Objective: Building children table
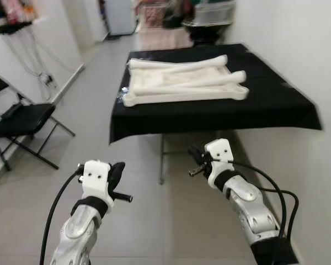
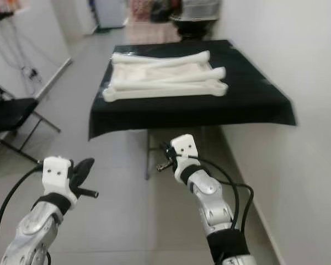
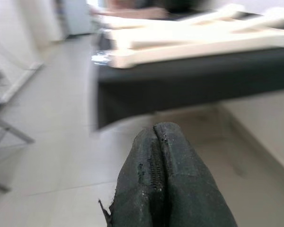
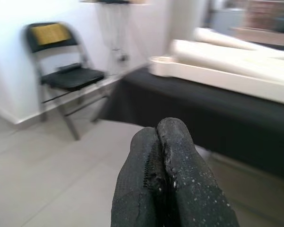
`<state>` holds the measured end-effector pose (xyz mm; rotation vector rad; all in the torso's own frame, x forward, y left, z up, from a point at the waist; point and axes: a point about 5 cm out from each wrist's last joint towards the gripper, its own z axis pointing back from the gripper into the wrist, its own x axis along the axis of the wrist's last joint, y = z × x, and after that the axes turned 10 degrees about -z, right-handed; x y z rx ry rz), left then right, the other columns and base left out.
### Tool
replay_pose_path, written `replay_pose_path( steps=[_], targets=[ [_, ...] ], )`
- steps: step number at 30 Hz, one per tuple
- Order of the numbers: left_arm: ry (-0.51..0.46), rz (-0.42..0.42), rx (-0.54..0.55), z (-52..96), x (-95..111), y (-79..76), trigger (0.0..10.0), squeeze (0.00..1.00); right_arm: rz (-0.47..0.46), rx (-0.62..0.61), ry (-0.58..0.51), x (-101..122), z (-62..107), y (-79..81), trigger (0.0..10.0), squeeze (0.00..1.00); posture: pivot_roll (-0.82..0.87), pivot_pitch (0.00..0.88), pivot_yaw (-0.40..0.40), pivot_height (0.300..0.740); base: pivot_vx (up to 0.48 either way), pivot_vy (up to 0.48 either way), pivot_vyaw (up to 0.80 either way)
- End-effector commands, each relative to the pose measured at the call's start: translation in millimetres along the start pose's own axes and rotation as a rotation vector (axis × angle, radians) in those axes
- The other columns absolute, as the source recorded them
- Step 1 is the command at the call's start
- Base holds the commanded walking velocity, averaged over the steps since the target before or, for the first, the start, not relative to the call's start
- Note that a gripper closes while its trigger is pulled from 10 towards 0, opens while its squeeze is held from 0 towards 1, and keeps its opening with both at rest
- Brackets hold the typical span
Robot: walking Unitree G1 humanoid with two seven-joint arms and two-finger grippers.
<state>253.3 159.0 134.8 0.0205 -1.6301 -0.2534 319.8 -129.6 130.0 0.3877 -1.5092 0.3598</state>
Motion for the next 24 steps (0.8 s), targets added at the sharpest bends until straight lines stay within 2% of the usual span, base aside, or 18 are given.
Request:
replay_pose_path(
  steps=[1, 4, 5, 14, 21, 22, 24],
  targets=[
    [0.019, -0.007, 0.011, 2.2, -4.0, 5.5, 10.0, 0.0, 0.01, 0.036, 0.011, -0.8, -4.7, 9.1, 10.0, 0.0, -0.06, 0.0, 0.008, 0.74, 0.45, 0.0, 0.8],
    [0.014, -0.007, 0.005, 1.9, -3.3, 5.0, 10.0, 0.0, 0.008, 0.047, -0.01, 1.0, -4.6, 10.2, 10.0, 0.0, -0.05, 0.0, 0.008, 0.74, 0.454, 0.0, 0.8],
    [0.01, -0.006, 0.001, 1.5, -2.5, 4.5, 10.0, 0.0, -0.024, 0.035, -0.012, 0.6, -4.4, 8.8, 10.0, 0.0, -0.06, 0.0, 0.007, 0.74, 0.45, 0.0, 0.0],
    [-0.022, -0.005, -0.021, -1.8, 5.4, 1.2, 10.0, 0.0, -0.009, 0.0, -0.015, 4.0, -5.6, 3.7, 10.0, 0.0, -0.06, 0.0, 0.005, 0.74, 0.454, 0.0, 0.0],
    [-0.121, 0.002, -0.094, -6.6, 31.9, -5.7, 10.0, 0.0, -0.038, -0.032, -0.047, 16.8, -12.4, -3.5, 10.0, 0.0, -0.05, 0.0, 0.004, 0.74, 0.453, 0.0, 0.0],
    [-0.13, 0.002, -0.101, -7.1, 34.3, -6.0, 10.0, 0.0, -0.07, -0.037, -0.056, 19.6, -14.1, -5.1, 10.0, 0.0, -0.05, 0.0, 0.005, 0.74, 0.45, 0.0, -0.8],
    [-0.133, 0.001, -0.104, -7.5, 35.3, -6.0, 10.0, 0.0, -0.078, -0.048, -0.054, 22.2, -15.9, -8.1, 10.0, 0.0, -0.05, 0.0, 0.005, 0.74, 0.448, 0.0, -0.8]
  ],
)
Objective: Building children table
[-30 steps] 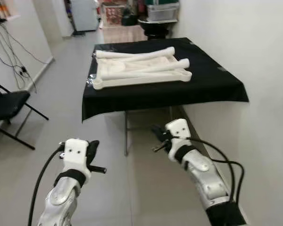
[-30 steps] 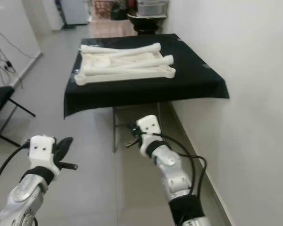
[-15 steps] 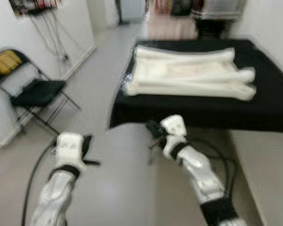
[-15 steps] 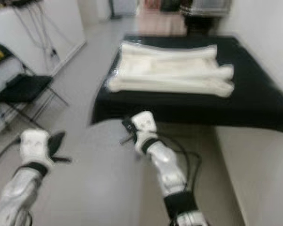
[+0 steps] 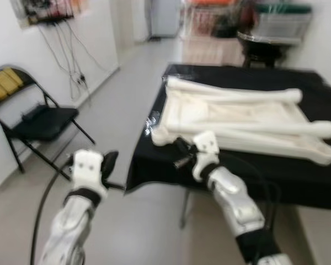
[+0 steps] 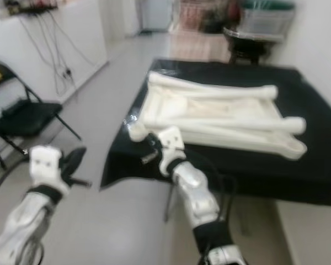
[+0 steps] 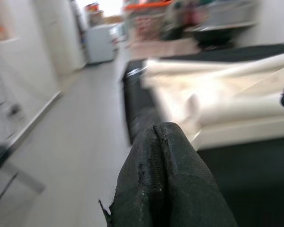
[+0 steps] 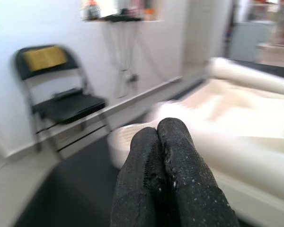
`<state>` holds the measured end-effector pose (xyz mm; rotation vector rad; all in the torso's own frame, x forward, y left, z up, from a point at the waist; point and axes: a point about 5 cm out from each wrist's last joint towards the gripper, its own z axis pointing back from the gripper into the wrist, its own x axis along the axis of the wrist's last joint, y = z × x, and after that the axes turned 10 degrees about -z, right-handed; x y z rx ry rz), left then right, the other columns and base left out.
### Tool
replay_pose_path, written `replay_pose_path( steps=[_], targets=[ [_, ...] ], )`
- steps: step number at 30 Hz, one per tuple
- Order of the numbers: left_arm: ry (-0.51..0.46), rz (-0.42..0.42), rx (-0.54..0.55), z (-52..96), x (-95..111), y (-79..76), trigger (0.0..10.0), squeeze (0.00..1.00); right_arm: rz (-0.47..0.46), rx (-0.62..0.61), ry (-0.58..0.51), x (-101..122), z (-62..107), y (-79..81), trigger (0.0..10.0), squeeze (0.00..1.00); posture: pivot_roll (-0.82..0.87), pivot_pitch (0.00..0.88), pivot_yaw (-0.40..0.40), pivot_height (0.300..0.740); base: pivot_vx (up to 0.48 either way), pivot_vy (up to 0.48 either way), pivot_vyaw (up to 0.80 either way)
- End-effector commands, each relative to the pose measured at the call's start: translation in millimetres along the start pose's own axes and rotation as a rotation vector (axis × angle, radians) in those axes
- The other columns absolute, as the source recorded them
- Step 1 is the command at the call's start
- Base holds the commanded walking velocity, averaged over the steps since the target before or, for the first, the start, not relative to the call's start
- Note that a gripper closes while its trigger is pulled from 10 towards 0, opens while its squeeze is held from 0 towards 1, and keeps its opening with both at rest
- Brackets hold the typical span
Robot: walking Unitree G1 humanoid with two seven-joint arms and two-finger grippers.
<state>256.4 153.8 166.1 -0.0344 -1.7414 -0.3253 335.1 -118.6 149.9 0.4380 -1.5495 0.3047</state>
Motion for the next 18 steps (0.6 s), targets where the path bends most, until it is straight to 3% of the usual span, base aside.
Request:
replay_pose_path(
  steps=[1, 12, 18],
  targets=[
    [-0.014, 0.017, -0.038, -3.0, 4.0, -6.6, 10.0, 0.0, -0.025, -0.052, 0.0, 4.3, 0.8, -13.0, 10.0, 0.0, -0.05, 0.0, 0.005, 0.74, 0.446, 0.0, -0.8],
    [-0.011, 0.029, -0.061, -3.1, 4.9, -11.2, 10.0, 0.0, -0.037, -0.033, -0.05, 17.2, -5.0, -10.4, 10.0, 0.0, -0.05, 0.0, 0.004, 0.74, 0.376, 0.0, -0.8],
    [0.03, 0.016, -0.016, -2.2, -2.1, -9.4, 10.0, 0.0, 0.001, 0.028, -0.043, 22.2, -6.2, -8.2, 10.0, 0.0, -0.05, 0.004, 0.002, 0.74, 0.0, 0.0, 0.0]
  ],
)
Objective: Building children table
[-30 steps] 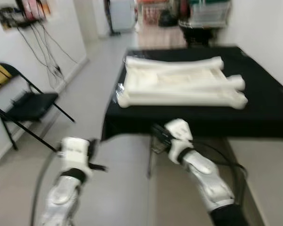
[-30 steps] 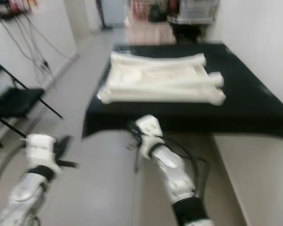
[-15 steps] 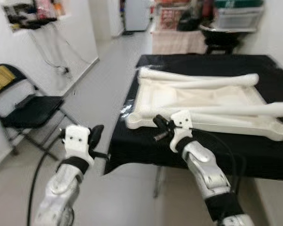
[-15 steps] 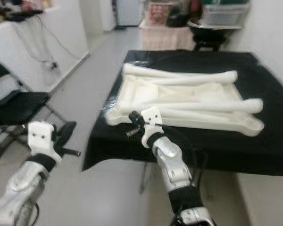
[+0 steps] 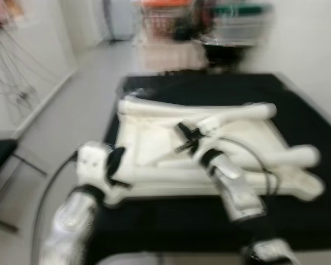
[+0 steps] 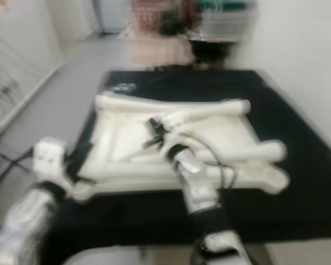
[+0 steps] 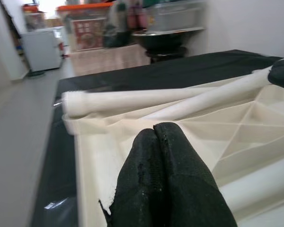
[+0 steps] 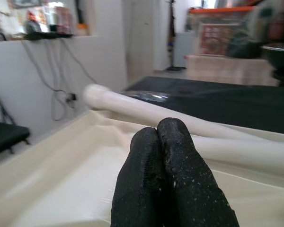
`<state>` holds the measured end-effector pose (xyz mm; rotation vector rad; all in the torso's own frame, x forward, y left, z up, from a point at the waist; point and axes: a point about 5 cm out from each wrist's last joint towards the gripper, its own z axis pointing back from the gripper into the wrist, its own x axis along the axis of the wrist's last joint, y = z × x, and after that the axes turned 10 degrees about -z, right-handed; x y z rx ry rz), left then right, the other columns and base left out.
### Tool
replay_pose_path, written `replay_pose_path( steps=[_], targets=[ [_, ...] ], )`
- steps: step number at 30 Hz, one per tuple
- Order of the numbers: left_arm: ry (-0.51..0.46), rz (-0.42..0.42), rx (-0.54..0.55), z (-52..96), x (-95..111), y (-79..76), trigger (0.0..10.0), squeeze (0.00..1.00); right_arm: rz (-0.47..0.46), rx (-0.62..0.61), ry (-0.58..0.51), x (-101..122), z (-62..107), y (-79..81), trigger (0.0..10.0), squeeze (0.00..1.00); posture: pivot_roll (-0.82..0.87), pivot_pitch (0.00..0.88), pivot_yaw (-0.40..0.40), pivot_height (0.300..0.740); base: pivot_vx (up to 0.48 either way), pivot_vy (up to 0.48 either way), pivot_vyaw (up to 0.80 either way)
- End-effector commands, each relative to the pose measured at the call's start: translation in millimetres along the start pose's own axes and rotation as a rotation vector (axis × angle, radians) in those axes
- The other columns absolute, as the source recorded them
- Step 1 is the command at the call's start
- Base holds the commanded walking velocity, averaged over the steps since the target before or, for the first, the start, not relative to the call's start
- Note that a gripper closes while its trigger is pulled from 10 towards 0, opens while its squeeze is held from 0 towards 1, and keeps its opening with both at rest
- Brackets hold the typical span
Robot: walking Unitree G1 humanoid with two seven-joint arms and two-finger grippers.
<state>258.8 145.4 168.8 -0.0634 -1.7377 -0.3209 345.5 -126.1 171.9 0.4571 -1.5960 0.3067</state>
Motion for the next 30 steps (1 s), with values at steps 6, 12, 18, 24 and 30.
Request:
replay_pose_path(
  steps=[6, 12, 18, 24, 30],
  targets=[
    [0.075, -0.004, -0.003, 7.4, -13.7, -3.4, 10.0, 0.0, 0.109, 0.192, 0.072, 3.2, 3.6, 5.1, 10.0, 0.0, -0.05, 0.008, 0.003, 0.74, 0.0, 0.0, 0.0],
    [0.109, -0.007, -0.032, 13.2, -18.4, -6.2, 10.0, 0.0, 0.329, 0.452, 0.253, -1.8, 12.5, 9.0, 10.0, 0.0, -0.04, 0.009, 0.001, 0.74, 0.0, 0.0, 0.0],
    [0.144, 0.003, -0.006, 17.2, -22.9, -5.0, 10.0, 0.0, 0.507, 0.513, 0.351, 7.1, 6.7, -0.8, 10.0, 0.0, -0.04, 0.011, -0.005, 0.74, 0.0, -0.255, 0.0],
    [0.154, 0.0, 0.024, 16.6, -23.8, -2.3, 10.0, 0.0, 0.554, 0.486, 0.371, 10.7, -1.5, -1.4, 10.0, 0.0, -0.03, 0.014, -0.007, 0.74, 0.0, -0.387, 0.0],
    [0.168, 0.031, 0.039, 16.5, -25.7, -1.7, 10.0, 0.0, 0.57, 0.485, 0.452, 6.8, -0.4, -4.8, 10.0, 0.0, -0.03, 0.014, -0.006, 0.74, 0.0, 0.0, 0.0]
  ],
)
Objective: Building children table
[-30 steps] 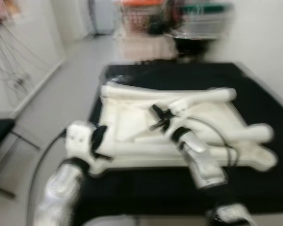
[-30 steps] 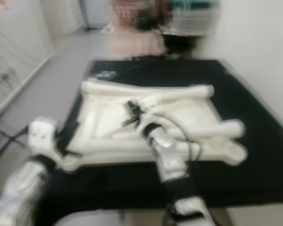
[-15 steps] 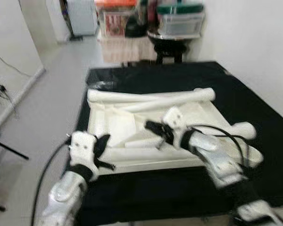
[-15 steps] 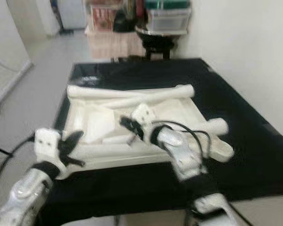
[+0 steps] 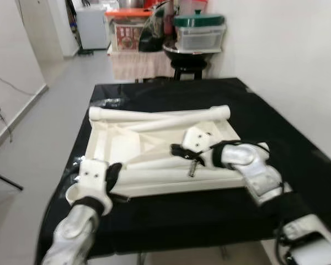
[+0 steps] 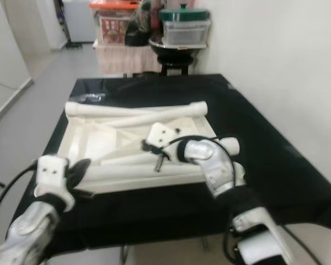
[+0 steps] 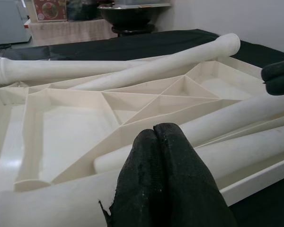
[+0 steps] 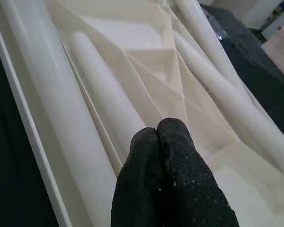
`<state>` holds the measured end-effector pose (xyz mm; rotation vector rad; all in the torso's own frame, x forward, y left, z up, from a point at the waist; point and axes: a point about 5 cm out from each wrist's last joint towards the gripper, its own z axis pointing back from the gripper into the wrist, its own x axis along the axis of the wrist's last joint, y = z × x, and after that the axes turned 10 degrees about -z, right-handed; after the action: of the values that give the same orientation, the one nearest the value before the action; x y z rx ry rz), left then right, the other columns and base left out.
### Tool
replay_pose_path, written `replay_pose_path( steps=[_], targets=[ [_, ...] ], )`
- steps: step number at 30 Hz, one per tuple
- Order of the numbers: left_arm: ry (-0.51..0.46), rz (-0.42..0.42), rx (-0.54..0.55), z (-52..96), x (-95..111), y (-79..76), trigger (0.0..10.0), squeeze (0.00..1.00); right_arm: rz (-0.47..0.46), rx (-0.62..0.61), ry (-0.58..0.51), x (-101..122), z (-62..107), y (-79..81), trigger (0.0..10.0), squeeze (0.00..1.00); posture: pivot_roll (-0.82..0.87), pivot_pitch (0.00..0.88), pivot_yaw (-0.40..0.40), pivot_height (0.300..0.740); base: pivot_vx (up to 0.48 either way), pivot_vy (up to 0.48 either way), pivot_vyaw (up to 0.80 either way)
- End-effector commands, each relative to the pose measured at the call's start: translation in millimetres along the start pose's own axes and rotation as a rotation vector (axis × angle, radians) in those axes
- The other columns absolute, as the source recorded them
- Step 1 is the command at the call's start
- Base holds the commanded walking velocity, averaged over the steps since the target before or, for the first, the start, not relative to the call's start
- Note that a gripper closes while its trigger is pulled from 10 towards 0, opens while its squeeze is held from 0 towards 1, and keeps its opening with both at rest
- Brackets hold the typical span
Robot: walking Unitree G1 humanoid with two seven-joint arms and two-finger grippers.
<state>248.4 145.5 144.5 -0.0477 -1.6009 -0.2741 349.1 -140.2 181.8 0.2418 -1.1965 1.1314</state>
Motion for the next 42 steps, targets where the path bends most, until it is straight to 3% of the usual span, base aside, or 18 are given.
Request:
replay_pose_path(
  steps=[1, 12, 13, 15, 16, 20, 24, 33, 34, 36, 37, 42],
  targets=[
    [0.032, -0.003, 0.01, 2.1, -4.3, 4.7, 10.0, 0.0, 0.013, 0.045, 0.022, 1.4, -7.1, 6.7, 10.0, 0.0, -0.03, 0.014, -0.006, 0.74, 0.0, 0.0, 0.0],
    [0.054, -0.007, -0.114, 5.2, -9.4, -8.3, 10.0, 0.0, 0.074, 0.067, 0.147, -2.4, -1.6, 0.4, 10.0, 0.0, -0.03, 0.007, -0.011, 0.74, 0.0, 0.0, 0.0],
    [0.063, -0.013, -0.136, 6.7, -11.3, -9.5, 10.0, 0.0, 0.097, 0.083, 0.161, -0.6, -0.7, -1.8, 10.0, 0.24, -0.03, 0.007, -0.012, 0.74, 0.0, 0.0, 0.0],
    [0.07, -0.017, -0.151, 7.7, -12.6, -10.3, 10.0, 0.0, 0.113, 0.093, 0.171, 0.5, 0.1, -3.4, 10.0, 0.24, -0.03, 0.007, -0.012, 0.74, 0.0, 0.0, 0.0],
    [0.081, -0.027, -0.175, 9.1, -14.8, -11.6, 10.0, 0.0, 0.125, 0.091, 0.189, 2.3, 1.0, -7.8, 10.0, 1.0, -0.03, 0.006, -0.013, 0.74, 0.0, 0.0, 0.0],
    [0.096, -0.047, -0.209, 10.9, -18.0, -13.6, 10.0, 0.0, 0.154, 0.078, 0.226, 5.5, 2.9, -16.2, 10.0, 1.0, -0.03, 0.005, -0.013, 0.74, 0.0, 0.0, 0.0],
    [0.105, -0.054, -0.233, 11.9, -20.6, -16.5, 10.0, 0.0, 0.236, 0.02, 0.307, 15.6, 5.9, -35.9, 10.0, 1.0, -0.03, 0.004, -0.015, 0.74, 0.0, 0.0, 0.0],
    [0.1, -0.051, -0.246, 12.5, -19.0, -20.4, 10.0, 0.0, 0.374, 0.053, 0.524, 17.0, 14.9, -57.9, 10.0, 1.0, -0.03, 0.019, -0.029, 0.74, 0.0, 0.0, 0.0],
    [0.099, -0.047, -0.244, 12.9, -18.5, -20.9, 10.0, 0.0, 0.39, 0.054, 0.569, 14.1, 16.0, -61.7, 10.0, 0.34, -0.03, 0.025, -0.034, 0.74, 0.0, 0.0, 0.0],
    [0.098, -0.045, -0.243, 13.1, -18.1, -21.2, 10.0, 0.0, 0.398, 0.055, 0.597, 12.1, 16.7, -63.9, 10.0, 0.34, -0.03, 0.025, -0.034, 0.74, 0.0, 0.0, 0.0],
    [0.096, -0.043, -0.24, 13.4, -17.8, -21.3, 10.0, 0.0, 0.396, 0.054, 0.638, 8.4, 16.8, -66.2, 10.0, 0.0, -0.03, 0.03, -0.037, 0.74, 0.0, 0.0, 0.0],
    [0.094, -0.037, -0.232, 14.4, -16.8, -20.9, 10.0, 0.0, 0.399, 0.011, 0.696, 4.5, 7.1, -67.2, 10.0, 0.0, -0.03, 0.038, -0.038, 0.74, 0.0, 0.0, 0.0]
  ],
)
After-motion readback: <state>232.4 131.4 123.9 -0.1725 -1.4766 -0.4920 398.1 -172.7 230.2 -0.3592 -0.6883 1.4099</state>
